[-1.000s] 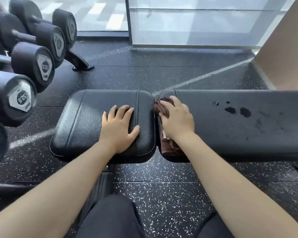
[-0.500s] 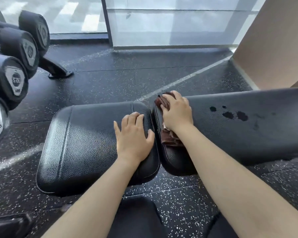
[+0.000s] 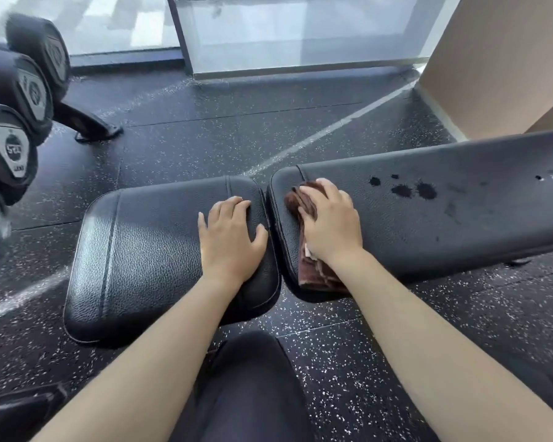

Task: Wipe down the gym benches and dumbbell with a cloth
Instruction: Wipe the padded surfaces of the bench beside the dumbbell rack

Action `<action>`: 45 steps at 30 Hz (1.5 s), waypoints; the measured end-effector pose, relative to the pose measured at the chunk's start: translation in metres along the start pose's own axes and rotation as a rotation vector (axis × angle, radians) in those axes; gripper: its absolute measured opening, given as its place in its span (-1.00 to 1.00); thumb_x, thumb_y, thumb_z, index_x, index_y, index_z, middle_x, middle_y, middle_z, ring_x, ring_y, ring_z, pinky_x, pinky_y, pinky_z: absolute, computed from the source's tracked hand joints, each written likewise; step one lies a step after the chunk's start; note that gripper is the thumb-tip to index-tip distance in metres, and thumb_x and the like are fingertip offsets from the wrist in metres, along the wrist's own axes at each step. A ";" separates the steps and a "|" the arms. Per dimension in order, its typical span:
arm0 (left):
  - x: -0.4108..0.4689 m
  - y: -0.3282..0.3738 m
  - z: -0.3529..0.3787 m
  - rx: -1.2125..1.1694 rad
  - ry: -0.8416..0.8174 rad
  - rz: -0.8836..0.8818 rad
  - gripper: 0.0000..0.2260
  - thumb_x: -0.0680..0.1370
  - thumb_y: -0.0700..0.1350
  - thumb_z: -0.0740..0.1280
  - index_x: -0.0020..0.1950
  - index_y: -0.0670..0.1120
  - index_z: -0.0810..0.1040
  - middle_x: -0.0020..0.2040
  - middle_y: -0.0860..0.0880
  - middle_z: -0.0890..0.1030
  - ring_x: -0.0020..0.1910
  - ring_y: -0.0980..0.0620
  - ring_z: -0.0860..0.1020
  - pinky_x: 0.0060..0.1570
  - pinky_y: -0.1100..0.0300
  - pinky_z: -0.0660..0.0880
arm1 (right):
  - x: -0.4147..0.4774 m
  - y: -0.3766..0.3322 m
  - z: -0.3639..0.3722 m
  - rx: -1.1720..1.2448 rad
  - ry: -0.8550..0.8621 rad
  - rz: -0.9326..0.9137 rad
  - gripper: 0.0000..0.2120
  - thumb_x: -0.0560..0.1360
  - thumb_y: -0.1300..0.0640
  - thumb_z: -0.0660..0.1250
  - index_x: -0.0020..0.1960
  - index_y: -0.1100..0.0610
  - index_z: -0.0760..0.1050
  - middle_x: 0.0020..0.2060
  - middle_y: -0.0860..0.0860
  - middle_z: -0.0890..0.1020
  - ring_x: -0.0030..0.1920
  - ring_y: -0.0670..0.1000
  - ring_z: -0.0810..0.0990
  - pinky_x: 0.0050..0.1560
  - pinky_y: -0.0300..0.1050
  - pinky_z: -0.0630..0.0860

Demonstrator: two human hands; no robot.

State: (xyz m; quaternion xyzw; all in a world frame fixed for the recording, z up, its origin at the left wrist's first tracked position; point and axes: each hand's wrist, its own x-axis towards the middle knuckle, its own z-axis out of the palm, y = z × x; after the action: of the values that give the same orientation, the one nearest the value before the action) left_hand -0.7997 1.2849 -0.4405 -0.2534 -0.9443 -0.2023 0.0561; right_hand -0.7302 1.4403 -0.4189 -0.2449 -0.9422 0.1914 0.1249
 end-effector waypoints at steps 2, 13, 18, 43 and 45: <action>-0.002 0.000 -0.004 -0.009 -0.005 0.008 -0.60 0.48 0.02 0.27 0.29 -0.08 0.46 0.32 -0.04 0.45 0.36 -0.06 0.32 0.40 -0.17 0.13 | 0.023 -0.001 -0.002 0.014 -0.061 -0.012 -0.63 0.56 0.04 0.20 0.36 -0.04 0.37 0.42 -0.02 0.30 0.32 0.15 0.30 0.27 0.10 0.33; -0.019 0.087 0.025 -0.218 0.007 -0.070 -0.68 0.56 -0.13 0.24 0.30 -0.15 0.47 0.36 -0.11 0.43 0.38 -0.07 0.33 0.43 0.06 0.17 | -0.033 0.087 -0.036 0.121 -0.080 -0.198 -0.58 0.51 0.13 0.26 0.36 -0.06 0.38 0.43 -0.01 0.29 0.33 0.12 0.30 0.23 0.11 0.38; -0.022 0.124 0.042 -0.122 0.027 -0.280 -0.59 0.58 -0.03 0.18 0.40 -0.15 0.36 0.46 -0.12 0.29 0.46 -0.06 0.21 0.45 0.01 0.11 | 0.014 0.110 -0.056 0.139 -0.188 -0.188 -0.59 0.55 0.06 0.21 0.39 -0.04 0.33 0.46 -0.02 0.22 0.36 0.13 0.24 0.30 0.11 0.32; -0.027 0.130 0.053 -0.017 0.113 -0.318 -0.58 0.53 0.05 0.20 0.37 -0.01 0.38 0.42 0.00 0.32 0.40 -0.01 0.26 0.37 0.01 0.23 | 0.031 0.098 -0.034 0.095 -0.144 -0.268 -0.60 0.53 0.01 0.24 0.36 -0.07 0.37 0.44 -0.01 0.26 0.35 0.14 0.26 0.25 0.08 0.33; -0.028 0.129 0.054 -0.021 0.118 -0.315 -0.58 0.53 0.05 0.21 0.37 -0.02 0.38 0.42 -0.01 0.32 0.41 -0.01 0.26 0.37 0.02 0.23 | 0.058 0.084 -0.027 0.090 -0.157 -0.256 -0.61 0.53 0.01 0.23 0.36 -0.07 0.37 0.44 -0.02 0.26 0.34 0.14 0.28 0.27 0.08 0.33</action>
State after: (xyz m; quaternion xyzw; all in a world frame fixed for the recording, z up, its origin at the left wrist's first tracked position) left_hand -0.7116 1.3959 -0.4497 -0.0906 -0.9653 -0.2329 0.0762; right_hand -0.7359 1.5453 -0.4222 -0.1013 -0.9631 0.2346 0.0849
